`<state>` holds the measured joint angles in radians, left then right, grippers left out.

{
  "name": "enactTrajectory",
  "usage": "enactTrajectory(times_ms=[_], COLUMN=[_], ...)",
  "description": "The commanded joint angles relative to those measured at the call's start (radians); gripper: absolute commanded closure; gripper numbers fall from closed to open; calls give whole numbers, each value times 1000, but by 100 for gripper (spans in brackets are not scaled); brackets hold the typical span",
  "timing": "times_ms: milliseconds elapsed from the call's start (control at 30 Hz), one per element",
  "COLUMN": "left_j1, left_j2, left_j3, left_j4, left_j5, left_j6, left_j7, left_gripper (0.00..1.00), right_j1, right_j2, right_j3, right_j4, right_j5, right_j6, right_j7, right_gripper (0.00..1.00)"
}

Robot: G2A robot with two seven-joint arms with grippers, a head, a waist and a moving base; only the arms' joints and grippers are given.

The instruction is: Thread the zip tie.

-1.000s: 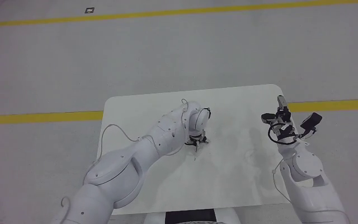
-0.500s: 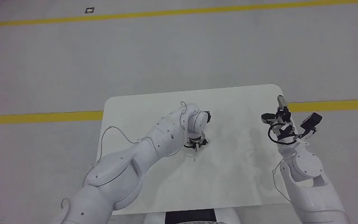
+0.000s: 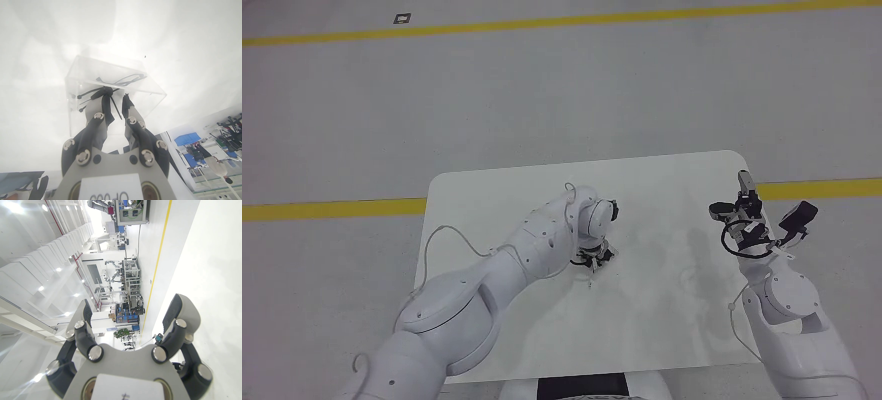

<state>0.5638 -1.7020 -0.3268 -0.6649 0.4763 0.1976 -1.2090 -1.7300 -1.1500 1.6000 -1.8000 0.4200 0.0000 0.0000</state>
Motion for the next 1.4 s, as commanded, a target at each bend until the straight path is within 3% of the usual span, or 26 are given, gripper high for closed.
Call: enactTrajectory(times_ms=[0, 167, 400, 600, 767, 1000, 1367], left_j1=[-1, 0, -3, -10, -25, -38, -29], left_j2=[-2, -7, -16, -23, -22, -5, 37], left_j3=[2, 6, 14, 20, 19, 12, -21], left_j4=[5, 17, 38, 46, 26, -33, -118], left_j5=[0, -3, -2, 2, 6, 20, 8], left_j6=[0, -3, -1, 2, 6, 15, 12], left_j7=[0, 2, 1, -2, -16, -57, -104], left_gripper=[81, 82, 100, 100, 100, 100, 100], right_j1=[0, 0, 0, 0, 0, 0, 0], right_j2=[0, 0, 0, 0, 0, 0, 0], right_j3=[0, 0, 0, 0, 0, 0, 0], right_j4=[0, 0, 0, 0, 0, 0, 0], right_j5=[0, 0, 0, 0, 0, 0, 0], right_j6=[0, 0, 0, 0, 0, 0, 0], right_j7=[0, 0, 0, 0, 0, 0, 0], right_gripper=[0, 0, 0, 0, 0, 0, 0])
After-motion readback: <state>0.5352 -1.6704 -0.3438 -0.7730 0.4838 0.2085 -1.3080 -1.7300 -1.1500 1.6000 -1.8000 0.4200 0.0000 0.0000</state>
